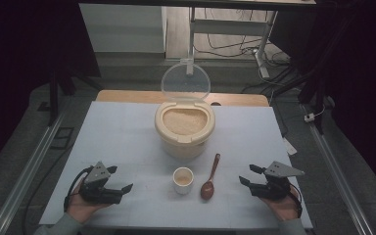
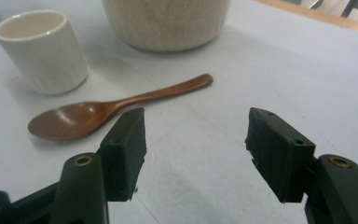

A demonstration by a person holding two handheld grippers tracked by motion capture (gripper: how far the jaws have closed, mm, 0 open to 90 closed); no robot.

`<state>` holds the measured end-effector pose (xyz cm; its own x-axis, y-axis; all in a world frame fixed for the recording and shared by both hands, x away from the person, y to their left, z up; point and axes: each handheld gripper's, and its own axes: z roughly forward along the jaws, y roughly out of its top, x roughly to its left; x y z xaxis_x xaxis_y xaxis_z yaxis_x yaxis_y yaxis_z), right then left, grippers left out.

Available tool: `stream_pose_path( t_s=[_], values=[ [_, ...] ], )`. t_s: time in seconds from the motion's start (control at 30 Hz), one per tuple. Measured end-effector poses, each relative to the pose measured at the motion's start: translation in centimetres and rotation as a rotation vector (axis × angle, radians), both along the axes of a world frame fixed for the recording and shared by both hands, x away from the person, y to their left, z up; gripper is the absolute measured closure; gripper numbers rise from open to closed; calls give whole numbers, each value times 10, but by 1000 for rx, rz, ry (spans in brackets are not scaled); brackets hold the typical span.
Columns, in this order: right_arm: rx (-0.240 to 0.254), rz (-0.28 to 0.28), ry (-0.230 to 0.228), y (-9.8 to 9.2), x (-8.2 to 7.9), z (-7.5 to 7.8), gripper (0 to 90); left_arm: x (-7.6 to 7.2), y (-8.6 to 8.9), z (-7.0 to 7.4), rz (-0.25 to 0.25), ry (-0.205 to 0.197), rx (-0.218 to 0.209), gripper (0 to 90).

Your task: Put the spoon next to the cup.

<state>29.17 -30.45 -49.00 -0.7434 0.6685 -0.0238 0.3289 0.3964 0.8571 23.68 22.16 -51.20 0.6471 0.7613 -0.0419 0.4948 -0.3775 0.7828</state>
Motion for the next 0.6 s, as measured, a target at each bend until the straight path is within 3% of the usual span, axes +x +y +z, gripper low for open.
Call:
stream_pose_path(
  t_s=[0.6],
  values=[
    [-8,16,-22,6,-2,3,354,1,-2,0,-5,-5,5,127]
  ],
)
